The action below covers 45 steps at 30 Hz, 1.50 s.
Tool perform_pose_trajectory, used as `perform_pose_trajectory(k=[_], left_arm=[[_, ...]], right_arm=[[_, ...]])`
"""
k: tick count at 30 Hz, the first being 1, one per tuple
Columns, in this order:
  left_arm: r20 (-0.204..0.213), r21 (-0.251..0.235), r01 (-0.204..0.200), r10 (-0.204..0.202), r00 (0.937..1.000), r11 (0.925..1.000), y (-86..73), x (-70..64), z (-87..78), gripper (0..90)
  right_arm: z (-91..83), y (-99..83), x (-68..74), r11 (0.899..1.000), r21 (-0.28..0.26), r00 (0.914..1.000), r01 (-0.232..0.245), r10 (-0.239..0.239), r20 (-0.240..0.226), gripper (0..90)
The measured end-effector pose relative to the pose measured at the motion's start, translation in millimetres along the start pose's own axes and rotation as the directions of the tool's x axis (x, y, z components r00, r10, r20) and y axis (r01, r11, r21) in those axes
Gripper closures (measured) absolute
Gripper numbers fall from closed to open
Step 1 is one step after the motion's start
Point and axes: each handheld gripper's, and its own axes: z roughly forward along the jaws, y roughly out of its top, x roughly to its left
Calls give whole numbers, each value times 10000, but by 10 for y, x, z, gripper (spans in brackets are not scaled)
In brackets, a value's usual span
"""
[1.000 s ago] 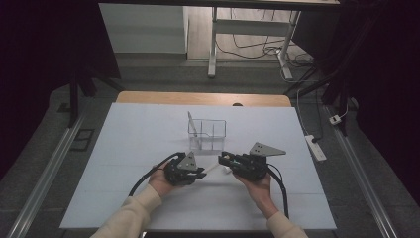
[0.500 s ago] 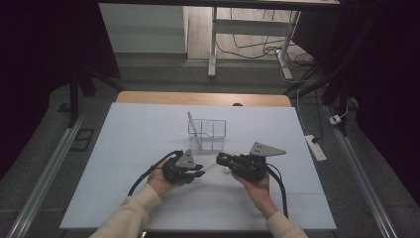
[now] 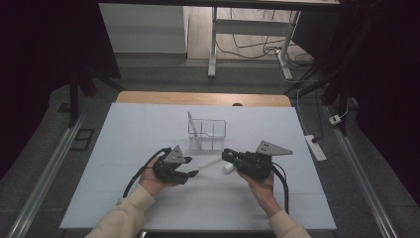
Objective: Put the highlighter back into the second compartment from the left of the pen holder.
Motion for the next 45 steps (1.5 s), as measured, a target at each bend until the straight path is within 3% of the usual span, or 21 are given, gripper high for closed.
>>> perform_pose_trajectory(k=[17, 28, 37, 45], left_arm=[[-605, -53, 1049, -1050, 9926, 9945, -391, 133, -408, 382], [-1013, -202, 2223, -2232, 9695, 9748, -707, 223, -627, 356], [-1112, -38, 2511, -2500, 9618, 9679, -842, 277, -680, 330], [-1008, -115, 2484, -2483, 9634, 9686, -855, 289, -701, 326]], right_arm=[[-62, 33, -63, 10000, -26, 9994, 44, -43, 346, 782], [-80, 88, -86, 9998, -172, 9987, 89, -80, 512, 782], [-112, 201, -95, 9986, -499, 9982, 152, -123, 592, 782], [-134, 330, -125, 9964, -850, 9976, 67, -8, 692, 782]])
